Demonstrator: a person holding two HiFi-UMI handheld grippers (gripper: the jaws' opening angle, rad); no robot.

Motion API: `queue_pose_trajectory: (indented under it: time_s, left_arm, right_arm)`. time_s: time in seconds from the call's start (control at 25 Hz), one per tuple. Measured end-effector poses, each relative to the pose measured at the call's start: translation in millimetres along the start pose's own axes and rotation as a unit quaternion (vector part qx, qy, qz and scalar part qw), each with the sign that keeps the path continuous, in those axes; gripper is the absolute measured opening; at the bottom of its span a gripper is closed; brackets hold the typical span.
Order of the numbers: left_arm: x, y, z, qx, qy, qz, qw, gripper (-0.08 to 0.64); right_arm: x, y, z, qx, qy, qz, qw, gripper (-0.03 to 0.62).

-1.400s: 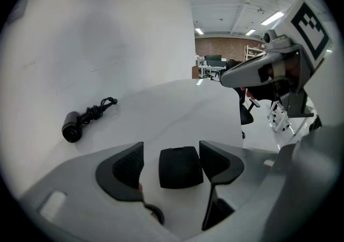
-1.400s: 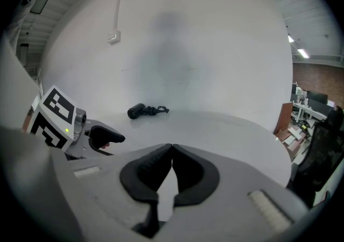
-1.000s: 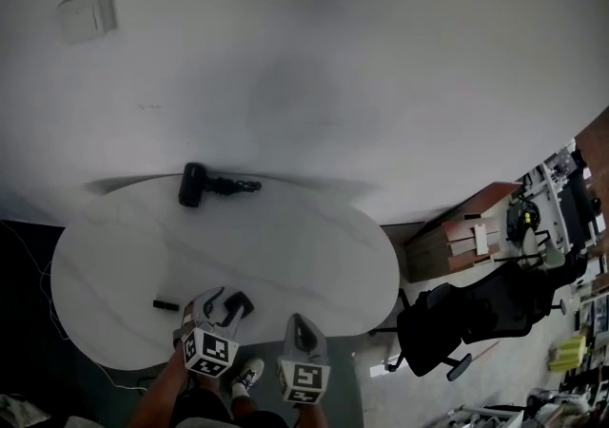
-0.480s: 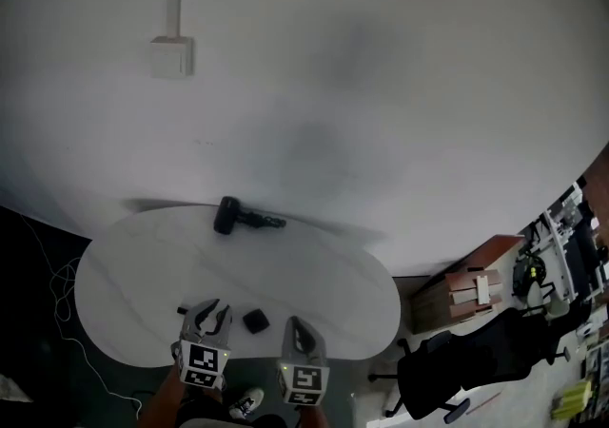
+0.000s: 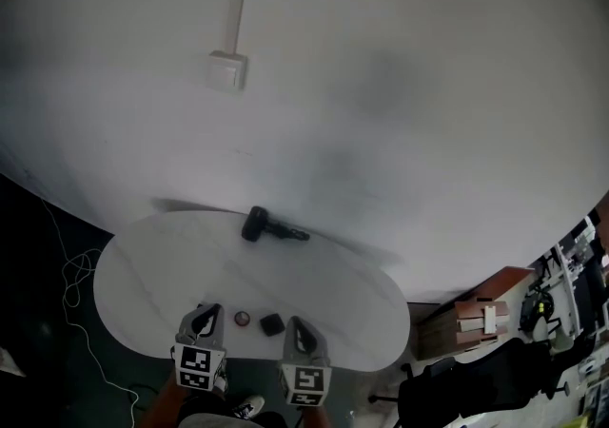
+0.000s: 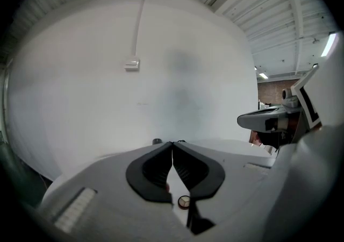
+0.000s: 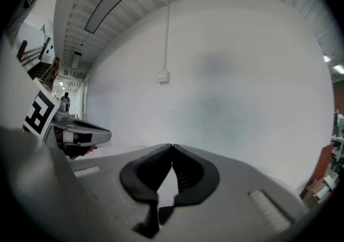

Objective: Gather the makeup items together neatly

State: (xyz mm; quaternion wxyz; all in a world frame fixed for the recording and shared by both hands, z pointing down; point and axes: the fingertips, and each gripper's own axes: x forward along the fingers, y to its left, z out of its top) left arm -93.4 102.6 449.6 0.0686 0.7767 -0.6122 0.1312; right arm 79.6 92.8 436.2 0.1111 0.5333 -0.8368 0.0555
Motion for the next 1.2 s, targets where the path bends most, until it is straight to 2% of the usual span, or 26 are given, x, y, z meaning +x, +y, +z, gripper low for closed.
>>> queue_pose_trajectory:
  time_s: [0.32,1.2]
  left_arm:
    - [-17,13,0,-0.001,-0.004,0.016,0.9999,0.011]
    - [-23,2,4,0.011,-0.009,0.007,0.9999,0.011]
  right_arm:
    - [2,18,7,-0.012,-0.008,0.019,1.000,0.005]
    - [-6,16,-3,-0.014,-0.004,0.014,1.000,0.005]
